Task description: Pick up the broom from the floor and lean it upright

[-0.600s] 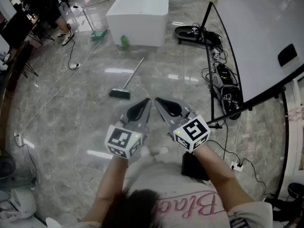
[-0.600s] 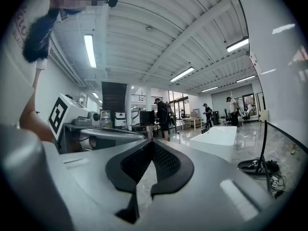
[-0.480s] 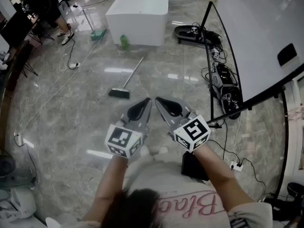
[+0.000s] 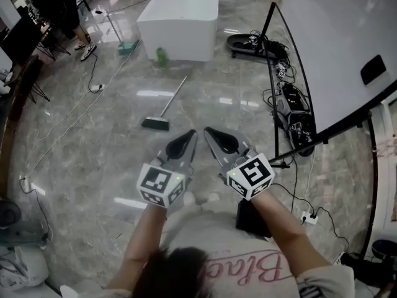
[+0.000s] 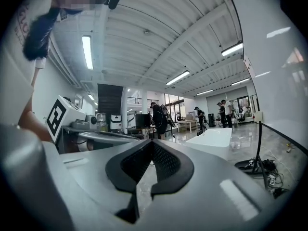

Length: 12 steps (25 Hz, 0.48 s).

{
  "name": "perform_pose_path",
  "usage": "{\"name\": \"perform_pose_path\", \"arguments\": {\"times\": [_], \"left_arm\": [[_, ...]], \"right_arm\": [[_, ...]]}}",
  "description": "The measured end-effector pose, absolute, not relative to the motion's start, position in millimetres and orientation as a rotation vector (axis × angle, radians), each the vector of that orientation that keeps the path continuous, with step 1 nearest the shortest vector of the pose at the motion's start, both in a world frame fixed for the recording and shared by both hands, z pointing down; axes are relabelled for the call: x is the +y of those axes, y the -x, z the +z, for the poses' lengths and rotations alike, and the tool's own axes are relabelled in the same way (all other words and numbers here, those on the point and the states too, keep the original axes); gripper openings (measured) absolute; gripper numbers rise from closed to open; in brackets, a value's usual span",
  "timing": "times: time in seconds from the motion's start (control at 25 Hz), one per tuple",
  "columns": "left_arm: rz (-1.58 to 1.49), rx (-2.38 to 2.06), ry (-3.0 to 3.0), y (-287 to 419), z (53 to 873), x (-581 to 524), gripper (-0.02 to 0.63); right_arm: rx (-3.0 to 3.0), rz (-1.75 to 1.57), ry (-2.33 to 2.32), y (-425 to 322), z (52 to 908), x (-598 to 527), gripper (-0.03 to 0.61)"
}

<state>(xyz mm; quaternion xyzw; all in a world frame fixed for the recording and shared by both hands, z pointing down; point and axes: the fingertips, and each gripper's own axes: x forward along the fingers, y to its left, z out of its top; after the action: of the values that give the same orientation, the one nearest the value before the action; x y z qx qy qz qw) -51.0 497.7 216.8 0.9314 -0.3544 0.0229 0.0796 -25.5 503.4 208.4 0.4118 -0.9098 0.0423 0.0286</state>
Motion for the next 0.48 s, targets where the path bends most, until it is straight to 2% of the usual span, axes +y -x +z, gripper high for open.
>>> {"name": "perform_pose_path", "arguments": {"times": [0.48], "left_arm": [[0.037, -1.1, -2.76, 41, 217, 498, 0.002]], "right_arm": [[-2.828, 0.124, -1.241, 13, 209, 509, 0.002]]}}
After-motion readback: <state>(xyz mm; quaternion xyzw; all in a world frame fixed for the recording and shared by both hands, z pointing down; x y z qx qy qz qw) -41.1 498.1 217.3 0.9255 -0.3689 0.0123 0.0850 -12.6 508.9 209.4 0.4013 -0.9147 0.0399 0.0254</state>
